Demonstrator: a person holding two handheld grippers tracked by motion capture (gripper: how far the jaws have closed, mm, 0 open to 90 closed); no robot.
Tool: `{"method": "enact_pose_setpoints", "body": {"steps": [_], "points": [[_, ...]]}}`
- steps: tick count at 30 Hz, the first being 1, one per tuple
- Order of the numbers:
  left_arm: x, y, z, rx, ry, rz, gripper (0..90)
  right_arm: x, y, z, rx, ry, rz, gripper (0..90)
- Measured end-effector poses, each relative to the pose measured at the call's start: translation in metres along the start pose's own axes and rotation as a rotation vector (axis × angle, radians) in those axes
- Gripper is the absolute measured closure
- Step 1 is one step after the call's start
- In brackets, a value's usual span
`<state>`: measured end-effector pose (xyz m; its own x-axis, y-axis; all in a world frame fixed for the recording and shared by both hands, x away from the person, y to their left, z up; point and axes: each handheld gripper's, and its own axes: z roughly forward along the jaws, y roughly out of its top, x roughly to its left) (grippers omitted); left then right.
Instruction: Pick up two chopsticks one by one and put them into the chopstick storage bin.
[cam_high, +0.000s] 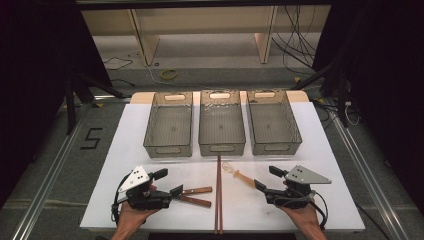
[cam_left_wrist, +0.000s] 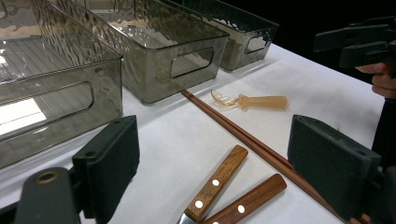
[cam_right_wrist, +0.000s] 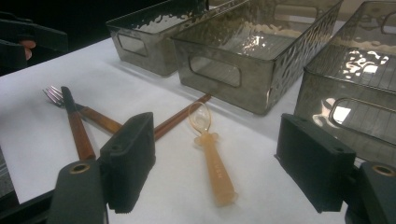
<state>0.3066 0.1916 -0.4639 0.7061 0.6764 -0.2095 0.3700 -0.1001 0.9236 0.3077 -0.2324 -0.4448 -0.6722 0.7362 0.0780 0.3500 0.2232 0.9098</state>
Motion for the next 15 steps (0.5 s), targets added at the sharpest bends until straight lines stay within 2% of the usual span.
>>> {"method": "enact_pose_setpoints", "body": {"steps": [10,13,15], "points": [[0.0014,0.0007,-0.0007,0.0,0.001,-0.008,16.3,0.0001,0.0007,0.0007,0.005,0.008,0.003,28.7],[0.0027,0.0028,-0.0028,-0.002,0.011,0.002,16.9,-0.0001,0.001,0.0009,0.009,0.015,0.005,29.0],[0.0043,0.0033,-0.0032,0.005,0.006,-0.009,16.9,-0.0001,0.0009,0.0015,0.012,0.018,0.007,29.0]]}}
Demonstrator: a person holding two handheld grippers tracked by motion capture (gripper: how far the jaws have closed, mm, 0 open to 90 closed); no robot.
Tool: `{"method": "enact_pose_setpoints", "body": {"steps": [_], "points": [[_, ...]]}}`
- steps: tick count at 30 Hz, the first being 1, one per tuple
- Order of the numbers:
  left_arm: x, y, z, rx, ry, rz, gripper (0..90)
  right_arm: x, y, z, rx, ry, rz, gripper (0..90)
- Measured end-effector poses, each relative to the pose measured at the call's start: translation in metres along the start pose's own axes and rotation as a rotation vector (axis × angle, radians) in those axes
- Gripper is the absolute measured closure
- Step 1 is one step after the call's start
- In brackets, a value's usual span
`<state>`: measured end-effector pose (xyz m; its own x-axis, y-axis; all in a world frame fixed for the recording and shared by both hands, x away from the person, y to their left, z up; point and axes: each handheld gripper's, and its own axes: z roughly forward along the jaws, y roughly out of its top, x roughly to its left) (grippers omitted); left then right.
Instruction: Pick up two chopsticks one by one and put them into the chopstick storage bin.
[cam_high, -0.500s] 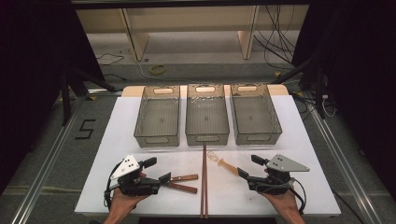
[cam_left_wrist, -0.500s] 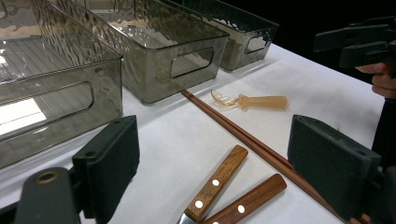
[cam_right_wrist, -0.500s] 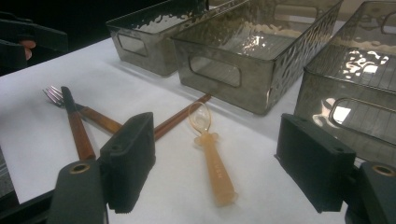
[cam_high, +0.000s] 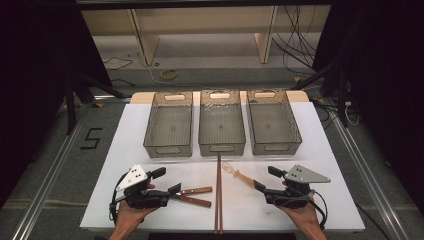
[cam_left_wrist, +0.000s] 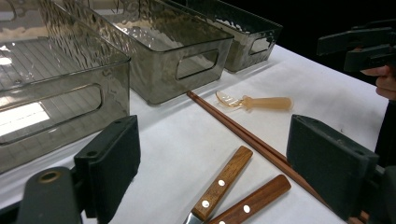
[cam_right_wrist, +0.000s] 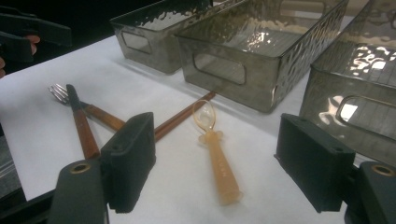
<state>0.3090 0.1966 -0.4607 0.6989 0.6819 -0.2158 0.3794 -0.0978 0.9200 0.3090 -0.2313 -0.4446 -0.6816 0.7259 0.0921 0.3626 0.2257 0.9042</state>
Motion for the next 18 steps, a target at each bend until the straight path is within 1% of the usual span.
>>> {"method": "enact_pose_setpoints", "body": {"steps": [5,10,12,15,16,17,18], "points": [[-0.001,0.002,0.001,0.038,-0.006,0.025,17.0,0.002,0.0,0.004,0.023,0.019,-0.005,29.2],[-0.003,0.004,0.003,0.072,-0.014,0.041,16.9,0.003,0.0,0.005,0.039,0.022,-0.009,29.7],[-0.004,0.005,0.003,0.077,-0.017,0.046,17.0,0.003,0.0,0.005,0.049,0.021,-0.012,30.0],[-0.003,0.005,0.003,0.077,-0.015,0.04,17.0,0.007,0.003,0.008,0.095,0.011,-0.01,31.4],[-0.003,0.005,0.003,0.08,-0.014,0.036,17.0,0.007,0.003,0.008,0.095,0.011,-0.01,31.4],[-0.003,0.004,0.003,0.08,-0.014,0.036,17.0,0.01,0.004,0.011,0.116,0.019,-0.011,31.5],[-0.003,0.004,0.003,0.08,-0.014,0.034,17.0,0.01,0.004,0.011,0.116,0.019,-0.011,31.5]]}}
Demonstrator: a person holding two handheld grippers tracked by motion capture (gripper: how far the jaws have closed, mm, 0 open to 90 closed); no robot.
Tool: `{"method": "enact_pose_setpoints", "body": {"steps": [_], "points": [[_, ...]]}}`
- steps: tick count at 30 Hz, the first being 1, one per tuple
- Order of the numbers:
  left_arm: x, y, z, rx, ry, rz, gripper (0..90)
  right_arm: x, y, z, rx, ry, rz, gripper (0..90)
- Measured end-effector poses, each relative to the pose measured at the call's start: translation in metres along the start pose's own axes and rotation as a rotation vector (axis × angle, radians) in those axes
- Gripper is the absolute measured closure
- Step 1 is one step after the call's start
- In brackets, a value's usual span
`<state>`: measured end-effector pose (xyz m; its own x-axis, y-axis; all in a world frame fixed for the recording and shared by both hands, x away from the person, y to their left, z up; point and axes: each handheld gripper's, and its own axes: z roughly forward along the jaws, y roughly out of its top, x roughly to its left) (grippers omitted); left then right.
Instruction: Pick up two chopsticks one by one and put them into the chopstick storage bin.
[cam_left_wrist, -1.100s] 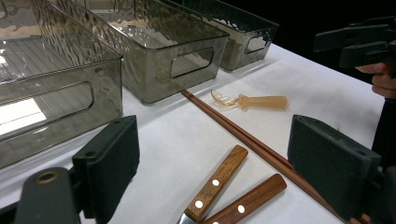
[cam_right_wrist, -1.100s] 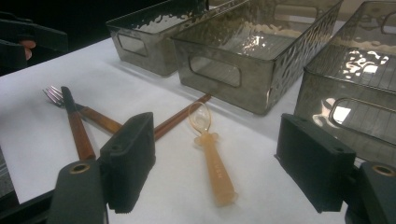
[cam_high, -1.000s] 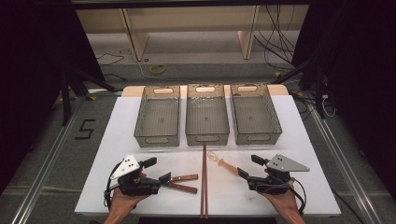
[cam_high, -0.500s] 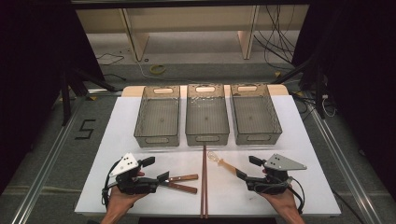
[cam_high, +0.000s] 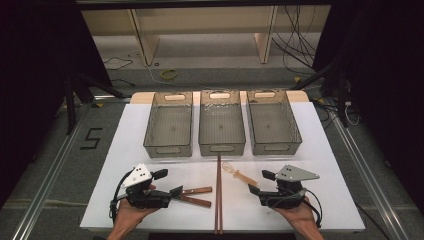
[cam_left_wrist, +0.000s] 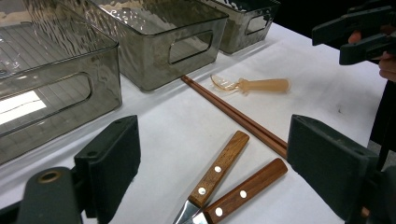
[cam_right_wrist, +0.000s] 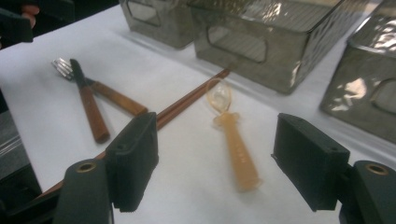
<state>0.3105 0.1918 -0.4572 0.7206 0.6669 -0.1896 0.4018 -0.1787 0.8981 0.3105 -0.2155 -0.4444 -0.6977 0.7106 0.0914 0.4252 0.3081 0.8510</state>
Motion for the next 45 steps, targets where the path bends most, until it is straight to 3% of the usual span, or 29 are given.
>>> {"method": "enact_pose_setpoints", "body": {"steps": [5,13,23,37,45], "points": [[0.0,-0.001,0.001,0.007,0.002,0.003,17.0,0.008,0.003,0.01,0.082,0.005,-0.011,32.3],[0.002,-0.002,0.001,0.004,0.009,-0.011,17.1,0.024,0.013,0.023,0.14,0.053,-0.034,36.2],[0.003,-0.002,-0.001,0.0,0.018,-0.012,16.9,0.048,0.019,0.056,0.28,0.069,-0.085,37.7],[0.004,-0.003,-0.002,-0.005,0.025,-0.023,16.7,0.065,0.025,0.087,0.372,0.062,-0.126,39.1],[0.004,-0.003,-0.002,-0.004,0.025,-0.02,16.7,0.064,0.024,0.1,0.417,0.041,-0.122,38.9]]}}
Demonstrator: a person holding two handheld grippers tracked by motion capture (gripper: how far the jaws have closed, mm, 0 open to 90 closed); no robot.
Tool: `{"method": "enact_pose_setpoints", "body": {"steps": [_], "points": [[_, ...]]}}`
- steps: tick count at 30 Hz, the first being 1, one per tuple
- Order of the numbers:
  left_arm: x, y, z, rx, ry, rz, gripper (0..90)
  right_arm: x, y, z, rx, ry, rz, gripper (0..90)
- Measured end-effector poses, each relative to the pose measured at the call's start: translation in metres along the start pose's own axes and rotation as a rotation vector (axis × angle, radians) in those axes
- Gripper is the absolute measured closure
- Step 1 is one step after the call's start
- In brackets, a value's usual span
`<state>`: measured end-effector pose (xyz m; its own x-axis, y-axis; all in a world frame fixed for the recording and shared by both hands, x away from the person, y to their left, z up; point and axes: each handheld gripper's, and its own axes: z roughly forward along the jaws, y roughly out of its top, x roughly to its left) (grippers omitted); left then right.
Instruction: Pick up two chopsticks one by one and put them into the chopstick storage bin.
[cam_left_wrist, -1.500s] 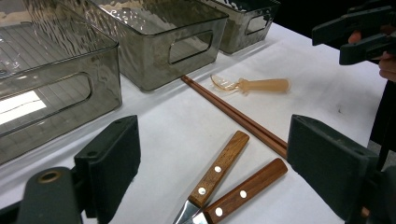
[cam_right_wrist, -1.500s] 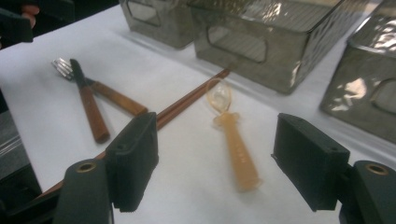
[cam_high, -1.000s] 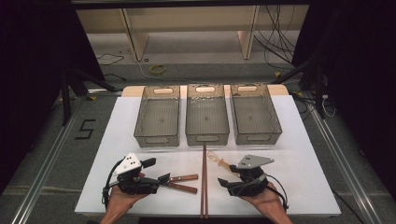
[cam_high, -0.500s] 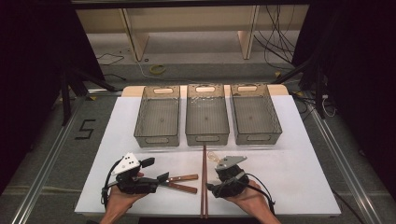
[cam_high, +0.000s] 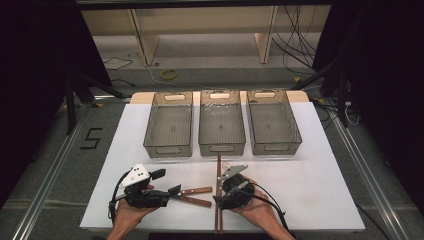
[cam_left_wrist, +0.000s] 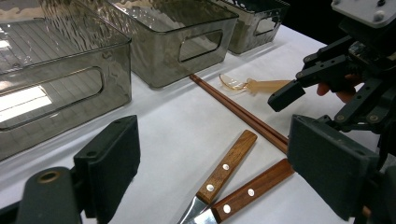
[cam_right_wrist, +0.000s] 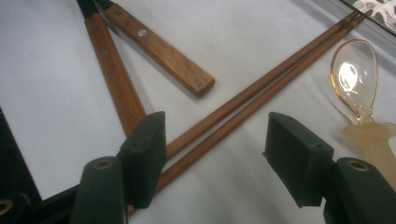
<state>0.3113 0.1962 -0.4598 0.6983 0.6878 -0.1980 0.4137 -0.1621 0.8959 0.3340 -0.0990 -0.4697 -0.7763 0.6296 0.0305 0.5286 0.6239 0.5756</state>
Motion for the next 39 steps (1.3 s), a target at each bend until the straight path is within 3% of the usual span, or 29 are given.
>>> {"method": "enact_pose_setpoints", "body": {"steps": [11,21,36,39], "points": [[0.001,0.0,-0.001,-0.002,0.002,0.001,16.8,0.007,0.002,0.006,0.054,-0.004,-0.032,37.6],[0.001,0.0,-0.001,-0.001,0.004,0.002,16.8,0.006,0.003,0.008,0.075,0.012,-0.015,32.4],[0.0,0.0,-0.001,0.002,0.004,0.003,17.0,0.011,0.004,0.013,0.115,0.01,-0.049,30.0],[0.001,0.0,-0.001,0.002,0.005,0.004,17.1,0.014,0.004,0.014,0.127,-0.003,-0.076,30.2]]}}
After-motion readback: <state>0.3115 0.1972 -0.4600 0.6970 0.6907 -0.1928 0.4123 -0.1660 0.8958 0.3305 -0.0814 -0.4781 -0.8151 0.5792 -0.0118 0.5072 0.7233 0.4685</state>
